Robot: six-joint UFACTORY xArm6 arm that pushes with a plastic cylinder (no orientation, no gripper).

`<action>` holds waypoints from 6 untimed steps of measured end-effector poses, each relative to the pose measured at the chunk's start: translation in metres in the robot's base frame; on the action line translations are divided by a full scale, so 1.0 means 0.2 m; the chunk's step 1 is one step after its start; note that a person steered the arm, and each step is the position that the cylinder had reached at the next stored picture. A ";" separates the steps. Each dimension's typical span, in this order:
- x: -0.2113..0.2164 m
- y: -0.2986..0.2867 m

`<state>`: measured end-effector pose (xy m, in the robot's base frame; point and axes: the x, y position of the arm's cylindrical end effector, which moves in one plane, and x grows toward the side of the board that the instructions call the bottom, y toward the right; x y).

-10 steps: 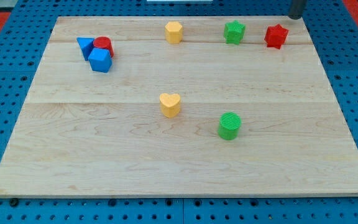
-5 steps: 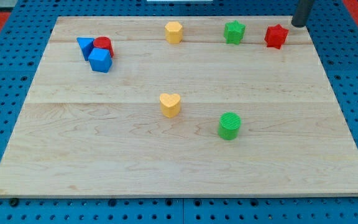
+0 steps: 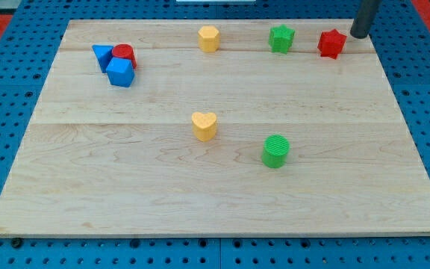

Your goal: Slide red star to green star

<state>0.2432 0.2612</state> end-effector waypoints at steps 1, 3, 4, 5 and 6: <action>0.08 0.00; 0.01 -0.35; -0.08 -0.50; -0.04 -0.54; 0.06 -0.52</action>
